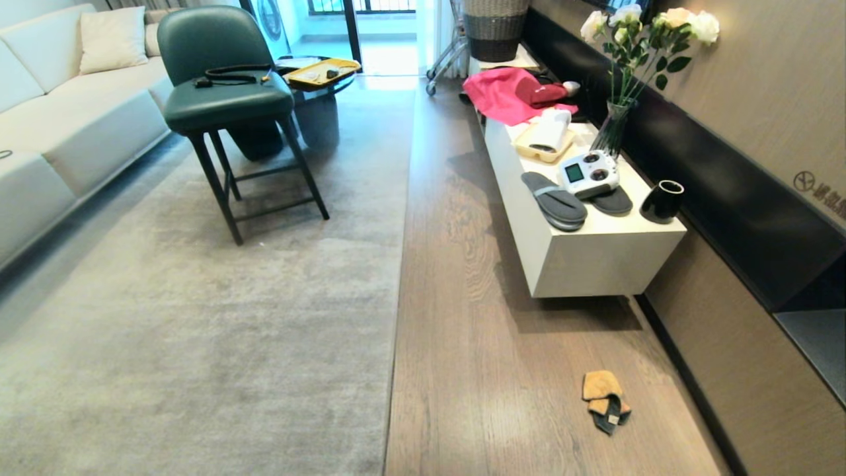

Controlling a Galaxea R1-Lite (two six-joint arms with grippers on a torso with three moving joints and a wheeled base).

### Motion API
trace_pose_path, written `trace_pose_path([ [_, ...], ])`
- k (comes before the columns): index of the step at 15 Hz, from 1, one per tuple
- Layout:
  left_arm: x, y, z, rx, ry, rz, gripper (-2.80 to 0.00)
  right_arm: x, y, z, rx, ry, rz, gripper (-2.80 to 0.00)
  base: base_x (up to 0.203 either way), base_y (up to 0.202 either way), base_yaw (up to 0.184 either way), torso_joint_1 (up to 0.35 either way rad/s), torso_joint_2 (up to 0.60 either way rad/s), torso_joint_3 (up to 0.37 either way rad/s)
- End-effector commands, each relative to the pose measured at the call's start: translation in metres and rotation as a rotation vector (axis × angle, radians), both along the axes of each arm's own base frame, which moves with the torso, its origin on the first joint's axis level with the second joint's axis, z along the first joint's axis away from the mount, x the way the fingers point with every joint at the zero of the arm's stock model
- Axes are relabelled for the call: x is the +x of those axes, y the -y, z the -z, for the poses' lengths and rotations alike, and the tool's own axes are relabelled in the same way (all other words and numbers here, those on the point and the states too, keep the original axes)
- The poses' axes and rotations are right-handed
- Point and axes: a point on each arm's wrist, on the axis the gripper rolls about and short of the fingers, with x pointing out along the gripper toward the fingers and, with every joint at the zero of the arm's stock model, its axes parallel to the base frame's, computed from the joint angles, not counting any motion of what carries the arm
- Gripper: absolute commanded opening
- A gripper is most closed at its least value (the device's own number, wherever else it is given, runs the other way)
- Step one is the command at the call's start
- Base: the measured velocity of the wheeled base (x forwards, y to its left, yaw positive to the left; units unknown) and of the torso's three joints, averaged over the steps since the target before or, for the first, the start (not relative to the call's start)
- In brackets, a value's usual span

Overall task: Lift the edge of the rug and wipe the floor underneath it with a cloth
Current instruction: Pick up the rag

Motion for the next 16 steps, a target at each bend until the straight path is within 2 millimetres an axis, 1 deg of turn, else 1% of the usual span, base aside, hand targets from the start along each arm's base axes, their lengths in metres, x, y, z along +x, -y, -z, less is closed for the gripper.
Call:
trace_pose_path([
  [1,-0.0001,0.0000,-0.0002,0.000,0.001,0.001,-2.80,0.0001,0.0000,0.0001,0.000,-0.002,-0.001,-2.80,0.000,0.000,0.000,0.002,0.43,0.437],
  [5,0.0000,0.0000,-0.0002,0.000,0.001,0.000,-2.80,0.0001,0.0000,0.0001,0.000,-0.002,-0.001,-2.80,0.000,0.000,0.000,0.043,0.41,0.468],
  [6,0.0000,0.0000,-0.0001,-0.001,0.000,0.000,-2.80,0.0001,0.0000,0.0001,0.000,-0.002,-0.001,-2.80,0.000,0.000,0.000,0.015,0.20,0.272],
  [15,-0.0001,0.0000,-0.0002,-0.002,0.001,0.001,-2.80,0.0001,0.0000,0.0001,0.004,-0.002,-0.001,-2.80,0.000,0.000,0.000,0.000,0.00,0.004],
  [16,0.0000,0.0000,-0.0001,0.000,0.000,0.000,-2.80,0.0001,0.0000,0.0001,0.004,-0.002,-0.001,-2.80,0.000,0.000,0.000,0.064,0.17,0.191],
])
